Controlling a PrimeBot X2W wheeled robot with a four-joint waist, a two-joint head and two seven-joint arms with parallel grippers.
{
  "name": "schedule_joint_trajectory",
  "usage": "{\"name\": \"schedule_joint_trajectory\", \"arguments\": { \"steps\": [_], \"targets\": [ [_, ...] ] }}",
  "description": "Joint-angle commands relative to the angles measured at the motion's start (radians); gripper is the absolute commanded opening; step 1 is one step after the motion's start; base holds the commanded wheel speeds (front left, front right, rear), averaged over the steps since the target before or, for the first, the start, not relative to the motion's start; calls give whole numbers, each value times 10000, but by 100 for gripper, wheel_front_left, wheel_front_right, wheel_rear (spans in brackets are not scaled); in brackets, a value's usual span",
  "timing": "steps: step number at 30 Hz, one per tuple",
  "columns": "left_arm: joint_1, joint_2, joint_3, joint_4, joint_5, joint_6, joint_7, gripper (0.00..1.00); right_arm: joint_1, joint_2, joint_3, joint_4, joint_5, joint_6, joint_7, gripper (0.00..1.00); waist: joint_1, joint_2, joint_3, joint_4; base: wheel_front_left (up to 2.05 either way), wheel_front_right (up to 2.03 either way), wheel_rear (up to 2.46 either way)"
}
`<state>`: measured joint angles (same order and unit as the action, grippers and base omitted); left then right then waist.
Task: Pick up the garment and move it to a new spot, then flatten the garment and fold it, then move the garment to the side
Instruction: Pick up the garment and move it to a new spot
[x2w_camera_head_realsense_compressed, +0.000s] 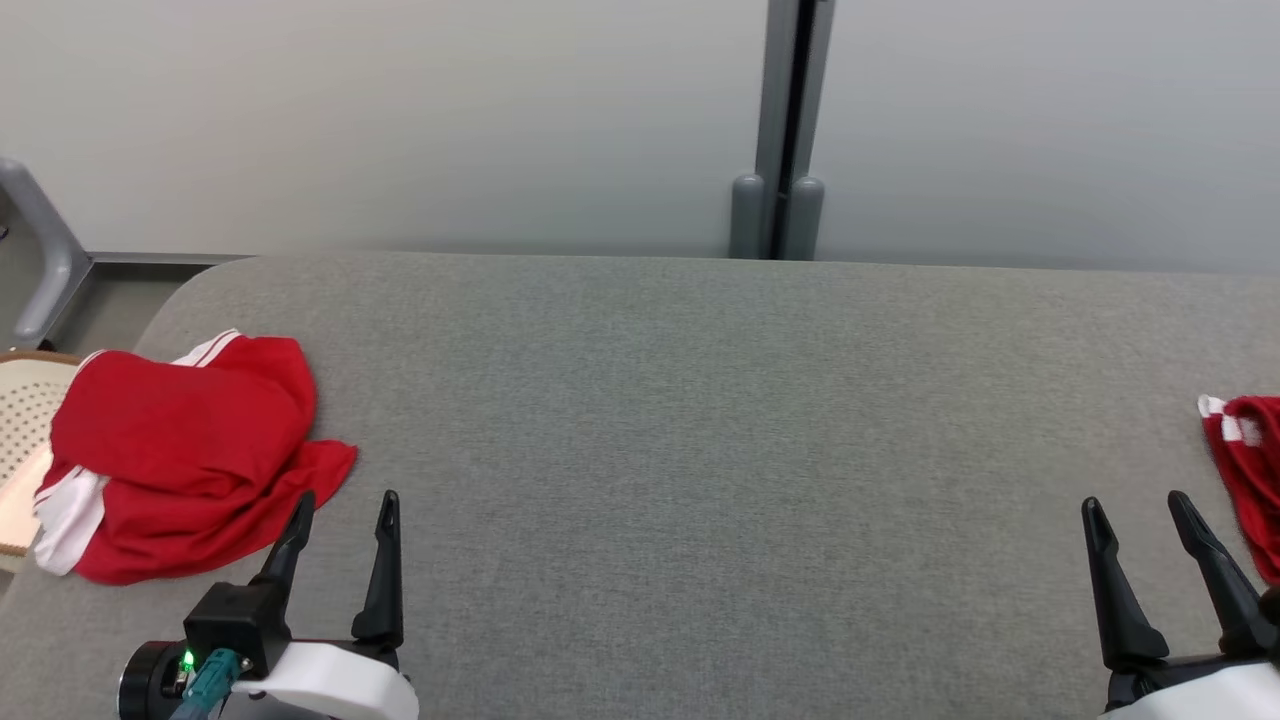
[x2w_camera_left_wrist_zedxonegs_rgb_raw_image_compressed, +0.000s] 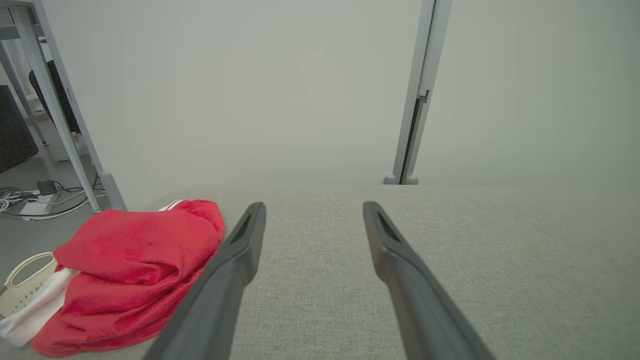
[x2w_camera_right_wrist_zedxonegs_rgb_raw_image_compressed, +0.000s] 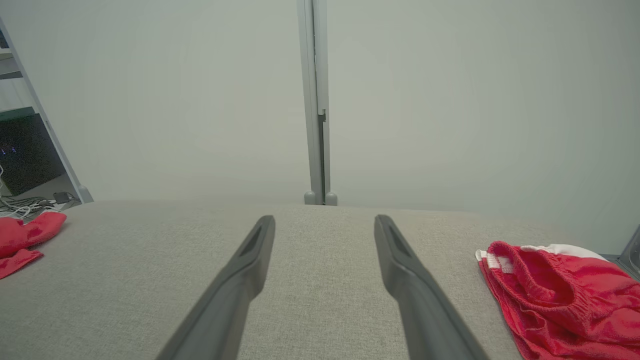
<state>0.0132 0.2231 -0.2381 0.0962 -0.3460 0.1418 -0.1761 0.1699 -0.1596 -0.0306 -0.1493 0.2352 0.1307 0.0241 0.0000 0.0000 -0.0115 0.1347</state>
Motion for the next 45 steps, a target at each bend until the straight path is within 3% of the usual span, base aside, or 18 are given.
{"name": "schedule_joint_trajectory", "arguments": {
  "steps": [1, 9, 19, 35, 45],
  "targets": [
    [-240, -31, 11, 65, -65, -48, -67, 100, 43, -12, -18, -132, -98, 0, 54, 100, 0, 0, 89, 532, 0, 0, 0],
    [-1065, -224, 72, 492, -177, -171, -430, 100, -173, -164, 18, -573, -51, -1, 389, 100, 0, 0, 247, 1945, 0, 0, 0],
    [-1289, -104, 410, 1024, -344, -227, -695, 100, -298, -252, 244, -690, -88, 0, 550, 100, 0, 0, 140, 2835, 0, 0, 0],
    [-1608, -213, 433, 1265, -391, -278, -817, 100, -530, -322, 362, -773, -71, 0, 662, 100, 0, 0, 438, 2959, 0, 0, 0],
    [-3113, -440, 549, 1957, -418, -495, -877, 100, -1297, -740, 392, -1289, -105, 0, 1014, 100, 0, 0, 2004, 2408, 0, 0, 0]
  ]
}}
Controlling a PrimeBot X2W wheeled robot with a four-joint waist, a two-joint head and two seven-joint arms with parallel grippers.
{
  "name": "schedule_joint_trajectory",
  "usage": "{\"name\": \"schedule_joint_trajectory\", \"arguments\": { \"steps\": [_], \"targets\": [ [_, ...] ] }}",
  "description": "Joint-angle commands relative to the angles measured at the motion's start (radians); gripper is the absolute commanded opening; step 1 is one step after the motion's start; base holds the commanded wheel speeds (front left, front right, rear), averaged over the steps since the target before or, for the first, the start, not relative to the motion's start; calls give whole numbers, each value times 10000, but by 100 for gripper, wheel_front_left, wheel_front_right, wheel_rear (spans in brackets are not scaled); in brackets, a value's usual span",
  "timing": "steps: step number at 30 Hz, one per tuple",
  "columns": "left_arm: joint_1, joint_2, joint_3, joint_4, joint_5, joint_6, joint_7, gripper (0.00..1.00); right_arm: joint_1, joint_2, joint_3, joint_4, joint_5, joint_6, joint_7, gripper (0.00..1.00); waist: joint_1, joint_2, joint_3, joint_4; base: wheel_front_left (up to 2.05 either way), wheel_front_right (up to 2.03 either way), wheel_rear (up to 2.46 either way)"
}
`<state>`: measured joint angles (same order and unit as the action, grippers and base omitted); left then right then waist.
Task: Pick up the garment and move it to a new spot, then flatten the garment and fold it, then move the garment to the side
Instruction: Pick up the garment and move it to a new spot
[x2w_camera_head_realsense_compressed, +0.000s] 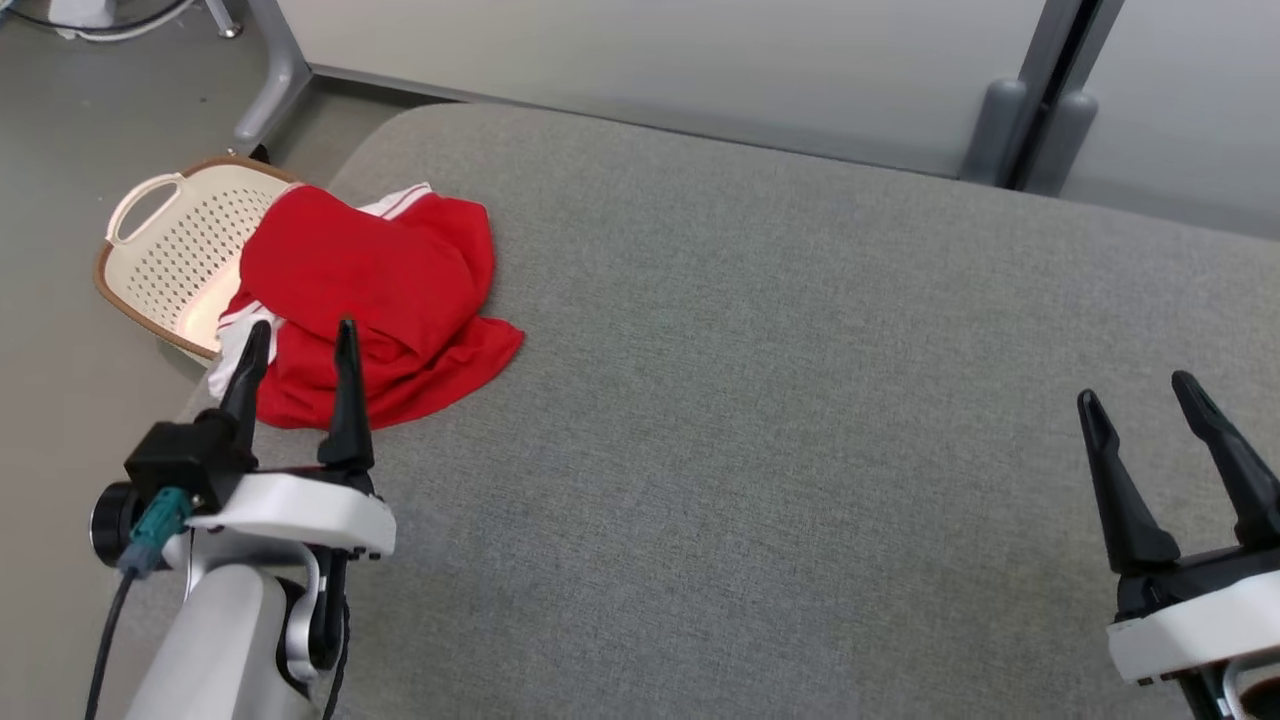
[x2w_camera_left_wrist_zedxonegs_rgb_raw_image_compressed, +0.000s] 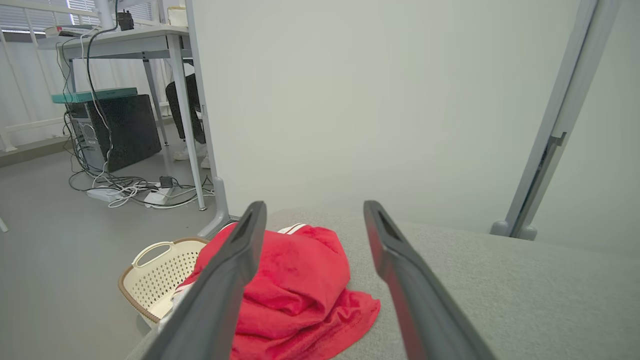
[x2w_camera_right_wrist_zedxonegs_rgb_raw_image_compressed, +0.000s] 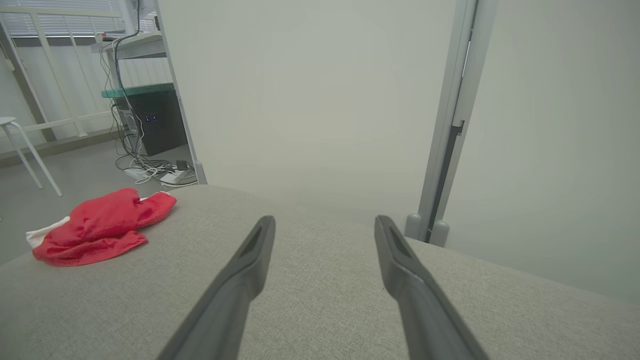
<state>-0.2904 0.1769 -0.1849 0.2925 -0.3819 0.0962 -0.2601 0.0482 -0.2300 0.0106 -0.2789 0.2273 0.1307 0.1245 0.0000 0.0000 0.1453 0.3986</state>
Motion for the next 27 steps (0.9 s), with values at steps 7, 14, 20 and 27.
{"name": "schedule_joint_trajectory", "arguments": {
  "steps": [7, 14, 20, 27],
  "targets": [
    [-1863, -275, 485, 1928, -495, -520, -51, 100, -939, -454, 183, -475, -110, 0, 300, 100, 0, 0, 2173, -803, 0, 0, 0],
    [-3357, -393, 1048, 4881, -973, -1243, -55, 100, -1668, -737, 505, -343, 44, 0, 166, 100, 0, 0, 3261, -1238, 0, 0, 0],
    [-4215, -158, 1324, 7011, -1185, -1665, -32, 71, -1885, -727, 480, -20, 102, 0, -65, 100, 0, 0, 3434, -1413, 0, 0, 0],
    [-3925, 18, 1877, 6315, -689, -1602, -37, 0, -1914, -559, 472, 311, 121, 0, -376, 100, 0, 0, 3087, -1531, 0, 0, 0]
  ]
}}
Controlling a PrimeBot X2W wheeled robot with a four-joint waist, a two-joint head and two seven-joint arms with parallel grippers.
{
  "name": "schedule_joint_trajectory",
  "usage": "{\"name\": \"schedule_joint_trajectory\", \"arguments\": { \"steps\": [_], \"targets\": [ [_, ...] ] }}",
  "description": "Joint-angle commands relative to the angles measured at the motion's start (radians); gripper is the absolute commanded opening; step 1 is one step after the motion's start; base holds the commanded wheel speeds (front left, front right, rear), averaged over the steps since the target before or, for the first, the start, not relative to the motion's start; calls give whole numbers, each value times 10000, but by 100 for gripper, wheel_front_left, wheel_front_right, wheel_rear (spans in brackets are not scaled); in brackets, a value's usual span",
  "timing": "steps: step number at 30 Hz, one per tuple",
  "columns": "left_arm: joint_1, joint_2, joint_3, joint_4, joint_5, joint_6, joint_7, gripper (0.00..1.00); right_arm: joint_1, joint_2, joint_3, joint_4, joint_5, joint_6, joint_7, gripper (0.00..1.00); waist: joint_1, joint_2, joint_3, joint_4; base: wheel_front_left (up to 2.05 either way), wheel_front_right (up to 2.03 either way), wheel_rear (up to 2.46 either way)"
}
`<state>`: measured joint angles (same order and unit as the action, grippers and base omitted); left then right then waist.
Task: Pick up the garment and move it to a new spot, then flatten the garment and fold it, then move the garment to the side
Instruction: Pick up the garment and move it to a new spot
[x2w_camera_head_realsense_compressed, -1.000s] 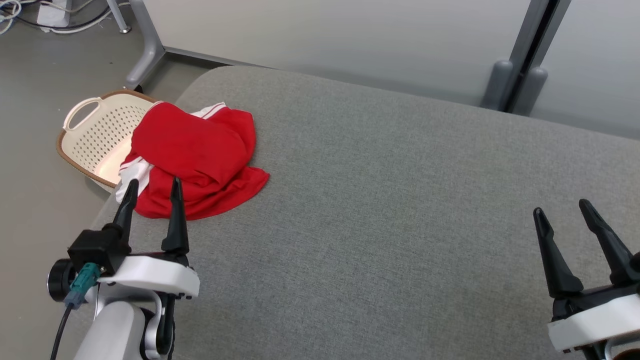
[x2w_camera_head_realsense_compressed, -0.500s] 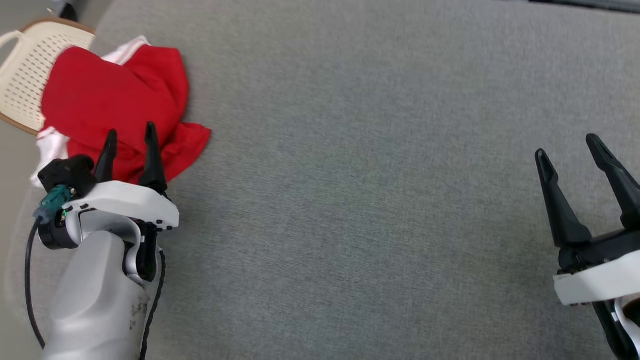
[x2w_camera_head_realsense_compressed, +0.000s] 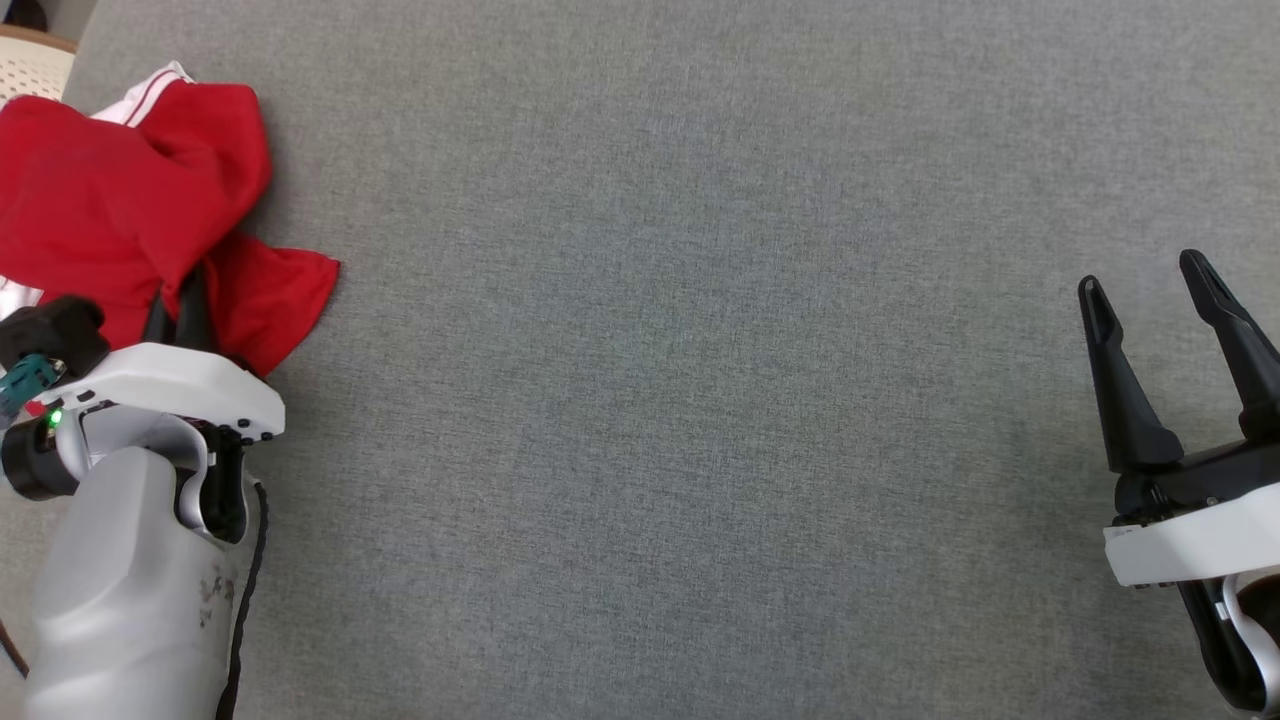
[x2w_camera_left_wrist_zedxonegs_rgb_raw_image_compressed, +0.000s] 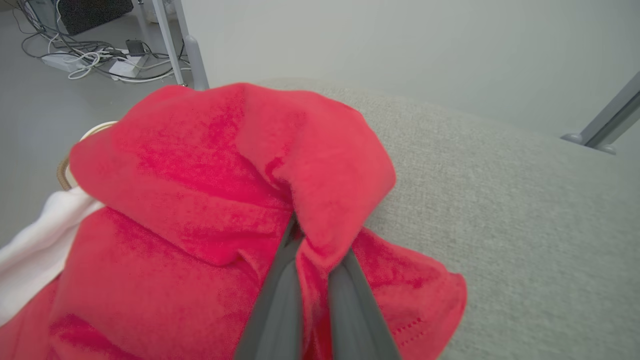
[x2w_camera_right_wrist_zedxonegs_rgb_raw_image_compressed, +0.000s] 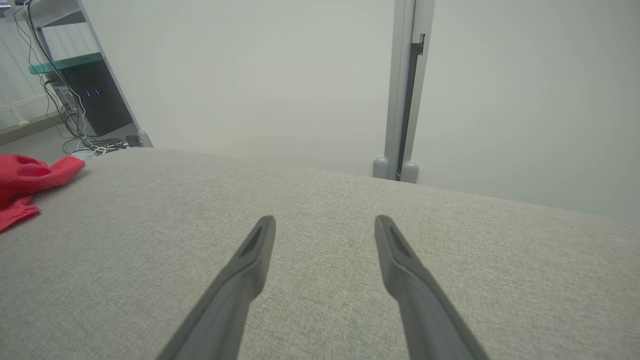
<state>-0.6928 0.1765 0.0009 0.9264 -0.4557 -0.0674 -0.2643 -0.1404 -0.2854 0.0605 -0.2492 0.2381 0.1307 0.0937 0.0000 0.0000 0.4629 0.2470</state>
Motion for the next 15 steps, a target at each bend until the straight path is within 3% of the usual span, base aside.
{"name": "schedule_joint_trajectory", "arguments": {
  "steps": [1, 8, 15],
  "targets": [
    [254, 31, 164, -355, 179, 72, 6, 0, -25, 14, -46, 28, 13, 0, -124, 100, 0, 0, -153, -22, 0, 0, 0],
    [1630, -171, 882, -3158, 1354, 215, 3, 0, 204, 207, 0, 321, 16, 0, -383, 100, 0, 0, -1036, -135, 0, 0, 0],
    [3363, -508, 648, -5773, 2310, 241, 6, 0, 896, 466, 40, 634, 108, 0, -602, 100, 0, 0, -2371, -314, 0, 0, 0]
  ]
}}
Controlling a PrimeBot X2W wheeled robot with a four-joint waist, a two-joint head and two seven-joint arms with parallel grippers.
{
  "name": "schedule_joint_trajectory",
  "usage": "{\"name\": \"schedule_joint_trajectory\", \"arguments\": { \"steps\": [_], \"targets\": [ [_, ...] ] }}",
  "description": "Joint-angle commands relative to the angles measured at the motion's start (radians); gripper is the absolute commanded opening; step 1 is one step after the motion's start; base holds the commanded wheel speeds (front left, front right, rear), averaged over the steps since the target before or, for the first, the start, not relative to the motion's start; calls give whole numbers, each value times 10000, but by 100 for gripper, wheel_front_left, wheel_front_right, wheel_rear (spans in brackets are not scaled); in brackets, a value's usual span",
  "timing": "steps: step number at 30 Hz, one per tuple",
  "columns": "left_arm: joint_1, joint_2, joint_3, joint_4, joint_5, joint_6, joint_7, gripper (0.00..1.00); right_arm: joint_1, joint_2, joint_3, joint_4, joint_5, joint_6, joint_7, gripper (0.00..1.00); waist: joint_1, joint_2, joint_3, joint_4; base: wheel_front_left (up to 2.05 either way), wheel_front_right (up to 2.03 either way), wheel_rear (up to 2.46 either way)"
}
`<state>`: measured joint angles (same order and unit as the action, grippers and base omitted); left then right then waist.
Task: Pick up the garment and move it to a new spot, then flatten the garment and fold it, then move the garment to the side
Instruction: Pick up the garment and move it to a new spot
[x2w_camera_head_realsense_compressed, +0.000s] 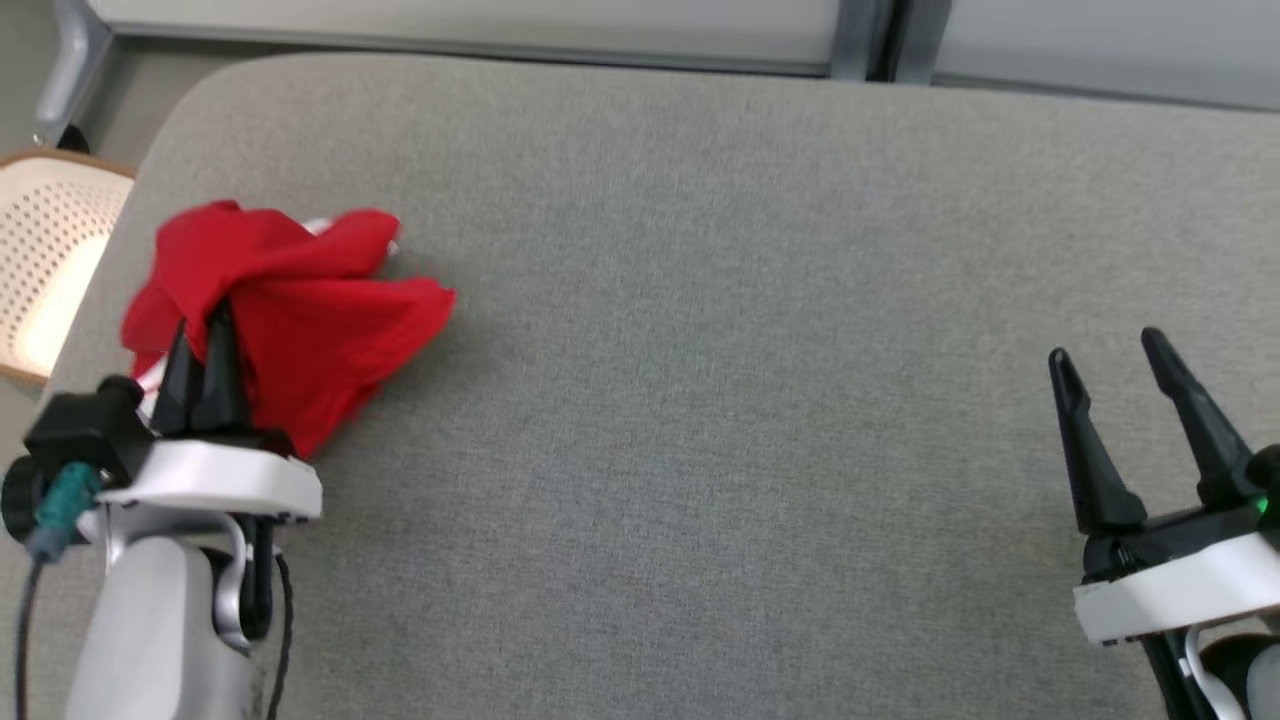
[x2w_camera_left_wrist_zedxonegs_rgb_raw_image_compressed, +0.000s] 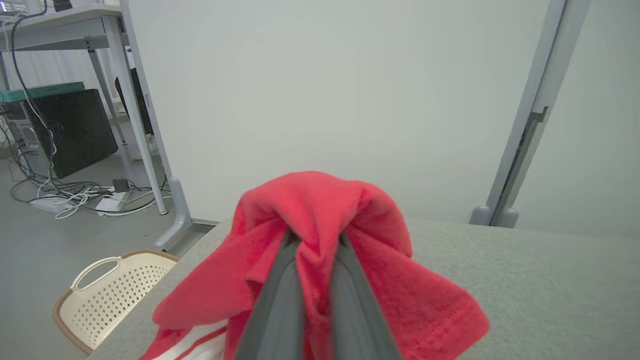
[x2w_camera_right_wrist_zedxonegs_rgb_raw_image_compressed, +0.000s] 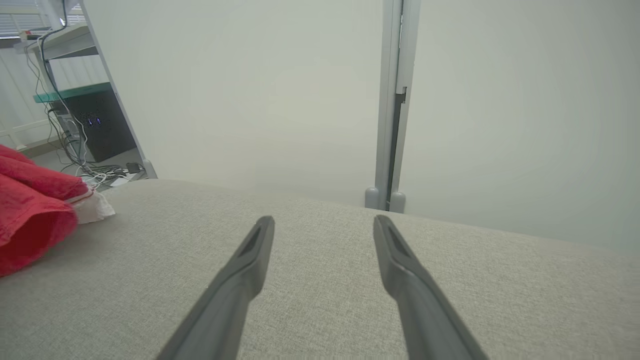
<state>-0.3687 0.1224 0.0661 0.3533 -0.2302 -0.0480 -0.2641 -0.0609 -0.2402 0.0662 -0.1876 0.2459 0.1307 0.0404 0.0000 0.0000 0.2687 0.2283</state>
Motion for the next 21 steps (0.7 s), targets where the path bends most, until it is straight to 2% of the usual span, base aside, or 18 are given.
{"name": "schedule_joint_trajectory", "arguments": {
  "steps": [1, 8, 12, 17, 21],
  "targets": [
    [349, -4, -109, -320, 135, 60, 17, 0, 195, 55, -5, 32, 19, 0, -90, 100, 0, 0, -596, -180, 0, 0, 0],
    [2061, -189, -676, -2526, 370, 251, 909, 0, 677, 288, 211, 175, 128, 0, -174, 100, 0, 0, -1488, -786, 0, 0, 0],
    [2718, -294, -1191, -3678, 409, 237, 1515, 0, 801, 397, 185, 68, 181, 0, -168, 100, 0, 0, -1511, -1184, 0, 0, 0],
    [2529, -448, -2036, -3983, 278, -111, 1888, 0, 596, 435, 228, -54, 173, 0, -183, 100, 0, 0, -1158, -1995, 0, 0, 0],
    [1936, -540, -2804, -3692, 292, -342, 2020, 0, 323, 529, 337, -78, 227, 0, -253, 100, 0, 0, -631, -2940, 0, 0, 0]
  ]
}}
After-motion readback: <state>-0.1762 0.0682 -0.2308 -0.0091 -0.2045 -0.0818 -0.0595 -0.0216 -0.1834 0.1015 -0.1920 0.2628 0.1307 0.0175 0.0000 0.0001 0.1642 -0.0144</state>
